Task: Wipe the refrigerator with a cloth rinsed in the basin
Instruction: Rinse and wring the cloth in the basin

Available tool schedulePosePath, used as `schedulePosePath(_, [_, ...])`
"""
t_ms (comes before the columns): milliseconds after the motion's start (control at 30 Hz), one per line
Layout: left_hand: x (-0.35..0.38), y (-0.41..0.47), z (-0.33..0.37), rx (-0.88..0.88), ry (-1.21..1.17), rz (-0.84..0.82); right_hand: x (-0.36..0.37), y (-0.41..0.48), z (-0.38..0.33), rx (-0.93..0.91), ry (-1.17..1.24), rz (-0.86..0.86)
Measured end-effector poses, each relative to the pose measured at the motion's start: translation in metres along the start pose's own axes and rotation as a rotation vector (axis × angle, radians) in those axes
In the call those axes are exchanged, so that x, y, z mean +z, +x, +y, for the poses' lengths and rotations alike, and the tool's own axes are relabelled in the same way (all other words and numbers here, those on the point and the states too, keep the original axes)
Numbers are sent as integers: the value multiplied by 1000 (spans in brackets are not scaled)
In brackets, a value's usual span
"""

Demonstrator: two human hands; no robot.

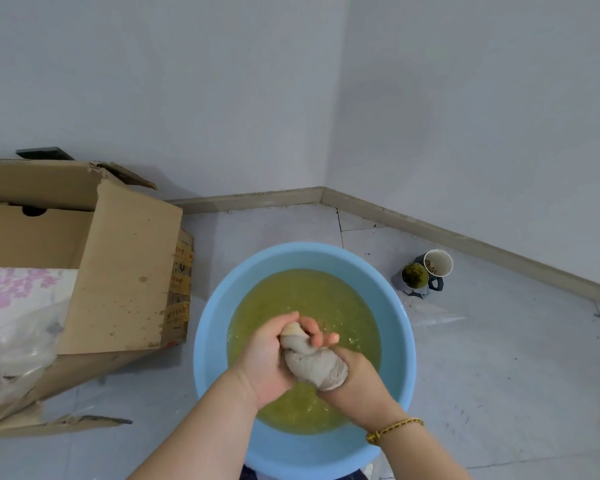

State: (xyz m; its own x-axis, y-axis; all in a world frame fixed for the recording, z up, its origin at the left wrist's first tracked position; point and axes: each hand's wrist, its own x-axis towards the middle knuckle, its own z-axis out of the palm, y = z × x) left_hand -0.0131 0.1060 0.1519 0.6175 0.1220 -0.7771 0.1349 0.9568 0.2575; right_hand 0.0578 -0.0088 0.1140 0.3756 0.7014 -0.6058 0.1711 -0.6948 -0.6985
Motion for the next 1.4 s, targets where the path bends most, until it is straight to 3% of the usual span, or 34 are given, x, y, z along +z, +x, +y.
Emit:
schedulePosePath(67, [-7, -5, -2, -113, 123, -37, -6, 0, 8, -202, -428, 175])
schedulePosePath(133, [-17, -8, -2, -287, 322, -104, -11, 1, 13, -444, -664, 281])
schedulePosePath(233, [-21, -7, -4, -557, 751, -258, -9, 3, 19, -732, -783, 406])
schedulePosePath(333, [-15, 2, -19, -608, 1289, -214, -6, 5, 24, -884, -910, 510])
schedulePosePath(433, [-10, 13, -33, -447, 1647, 2, -3, 5, 26, -774, -944, 473])
schedulePosePath(567, [-6, 15, -36, -79, 2141, 165, 14, 0, 29, -386, -734, 305])
schedulePosePath(700, [-10, 17, -23, 171, 2390, 73, 30, -2, 20, -147, -515, 303])
schedulePosePath(833, [-11, 25, -10, 338, 2523, -23, 35, 1, 12, 54, -109, 272])
schedulePosePath(867, [-12, 27, -8, 403, 2529, -56, 36, 2, 11, 91, -42, 269])
schedulePosePath(933, [-19, 31, -5, 706, 2538, -127, 35, 1, 6, 153, 82, 276])
schedulePosePath(1000, [-21, 28, -2, 632, 2511, -170, 33, 1, 2, 205, 130, 239])
schedulePosePath(1033, [-25, 30, -4, 686, 2438, -152, 31, 1, 0, 218, 116, 226])
schedulePosePath(1100, [-32, 31, -6, 716, 2296, -68, 28, 1, 0, 242, 106, 252])
schedulePosePath(1167, [-31, 23, -6, 715, 2064, 127, 26, -1, -1, 297, 180, 340])
schedulePosePath(1233, [-28, 11, -8, 571, 1760, 327, 24, -5, 2, 374, 302, 461])
schedulePosePath(1267, [-26, 4, -8, 430, 1519, 346, 21, -8, 2, 389, 359, 517])
schedulePosePath(1333, [-20, -7, -9, 184, 1008, 248, 17, -16, -2, 371, 413, 593])
schedulePosePath(1400, [-9, -14, -13, 74, 658, 111, 13, -26, -10, 279, 386, 589])
